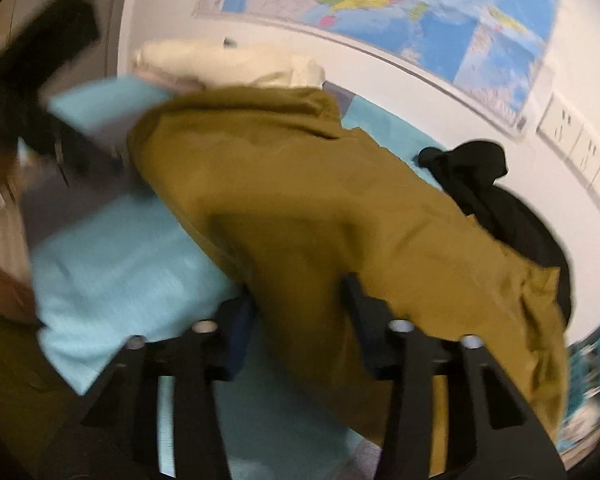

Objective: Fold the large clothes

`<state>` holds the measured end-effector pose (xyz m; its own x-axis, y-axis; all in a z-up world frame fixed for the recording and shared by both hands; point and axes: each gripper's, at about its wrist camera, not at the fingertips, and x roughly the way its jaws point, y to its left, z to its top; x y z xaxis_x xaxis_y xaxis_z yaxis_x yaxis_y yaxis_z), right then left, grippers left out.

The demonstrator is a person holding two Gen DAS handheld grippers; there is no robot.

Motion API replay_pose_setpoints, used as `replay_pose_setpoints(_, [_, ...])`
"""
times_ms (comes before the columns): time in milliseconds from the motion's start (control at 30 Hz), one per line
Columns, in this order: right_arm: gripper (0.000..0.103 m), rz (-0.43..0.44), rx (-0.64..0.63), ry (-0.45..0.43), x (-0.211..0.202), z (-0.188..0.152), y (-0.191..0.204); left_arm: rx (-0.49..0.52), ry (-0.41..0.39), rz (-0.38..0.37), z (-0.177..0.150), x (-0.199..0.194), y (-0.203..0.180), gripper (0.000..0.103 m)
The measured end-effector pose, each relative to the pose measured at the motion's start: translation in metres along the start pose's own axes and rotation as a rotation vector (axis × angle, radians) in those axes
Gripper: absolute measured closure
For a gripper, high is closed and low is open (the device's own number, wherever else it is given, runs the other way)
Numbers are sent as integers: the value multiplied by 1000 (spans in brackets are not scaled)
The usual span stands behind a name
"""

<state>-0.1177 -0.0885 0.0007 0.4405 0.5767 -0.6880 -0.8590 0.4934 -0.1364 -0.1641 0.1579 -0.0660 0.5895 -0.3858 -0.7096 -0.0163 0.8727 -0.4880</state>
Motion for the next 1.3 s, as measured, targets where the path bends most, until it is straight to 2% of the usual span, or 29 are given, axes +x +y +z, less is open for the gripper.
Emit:
replay_pose_setpoints(167, [75, 91, 157, -23, -7, 11, -20, -72, -7, -88, 11, 16, 2, 28])
replay_pose_setpoints(333, [76, 114, 191, -27, -9, 11, -21, -209, -67, -161, 27, 22, 20, 27])
replay_pose_setpoints(467, [76, 135, 229, -32, -10, 8, -23, -266, -117, -204, 35, 20, 24, 24])
replay_pose_setpoints(633, [76, 165, 269, -38, -8, 1, -27, -237, -126, -116, 43, 24, 11, 23])
replay_pose_setpoints(767, [75, 183, 287, -37, -6, -6, -27, -178, -137, -6, 48, 24, -3, 23])
replay_pose_setpoints(867, [74, 201, 305, -34, -5, -10, -29, -147, -144, 42, 49, 25, -9, 23])
replay_pose_setpoints(1033, [70, 219, 339, -31, -8, -13, -33, -123, -146, 77, 51, 28, -12, 23])
replay_pose_setpoints(1167, [61, 235, 367, -31, -14, -18, -37, -109, -141, 95, 50, 29, -12, 23])
replay_pose_setpoints(1300, [56, 273, 458, -50, -30, -29, -52, -104, -135, 99, 51, 29, -8, 23])
